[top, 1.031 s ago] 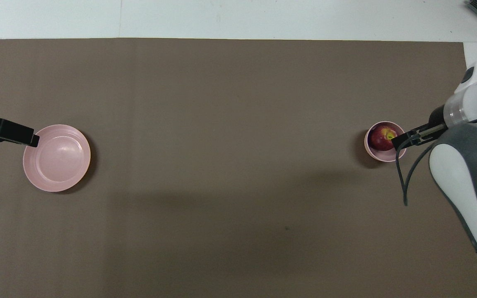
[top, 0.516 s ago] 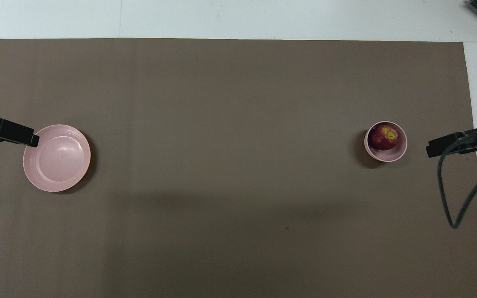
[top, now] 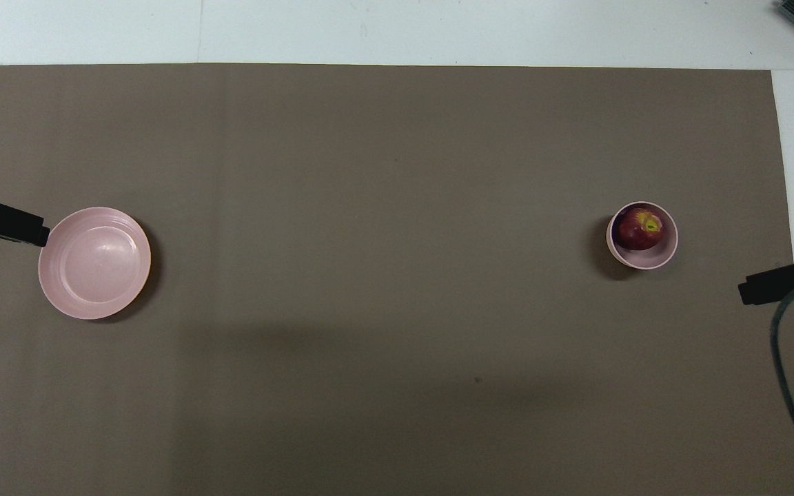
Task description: Move apple from plate to bowl
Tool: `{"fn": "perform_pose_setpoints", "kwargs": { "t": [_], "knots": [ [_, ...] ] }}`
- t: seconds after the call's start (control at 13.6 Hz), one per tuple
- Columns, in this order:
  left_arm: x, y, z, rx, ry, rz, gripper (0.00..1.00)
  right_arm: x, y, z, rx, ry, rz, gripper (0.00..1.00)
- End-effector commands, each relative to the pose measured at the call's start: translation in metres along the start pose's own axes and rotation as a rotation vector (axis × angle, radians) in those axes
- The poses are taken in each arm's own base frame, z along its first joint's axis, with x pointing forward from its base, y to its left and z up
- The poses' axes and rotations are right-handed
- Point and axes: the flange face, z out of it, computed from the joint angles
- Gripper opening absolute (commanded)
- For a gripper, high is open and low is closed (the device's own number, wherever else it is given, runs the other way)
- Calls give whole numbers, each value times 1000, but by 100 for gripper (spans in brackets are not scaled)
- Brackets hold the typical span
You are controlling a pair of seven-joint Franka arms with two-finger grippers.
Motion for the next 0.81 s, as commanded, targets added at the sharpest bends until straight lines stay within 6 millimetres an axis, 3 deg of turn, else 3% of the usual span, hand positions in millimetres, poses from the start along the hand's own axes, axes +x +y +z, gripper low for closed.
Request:
{"fn": "perform_pose_setpoints", "kwargs": {
  "t": [0.0,0.29,0.52,0.74],
  "knots": [
    [-6,6,-8,5,14,11,100,-13,10,9,26,-1,25,100],
    [-7,-3,-8,-5,14,-7,100,-14,39,9,29,14,82,100],
    [-7,-9,-9,-2,25,-15,100,5,44,-4,-7,95,89,100],
    [-7,-7,-9,-3,25,-9,100,7,38,-4,-7,100,81,100]
  ]
}}
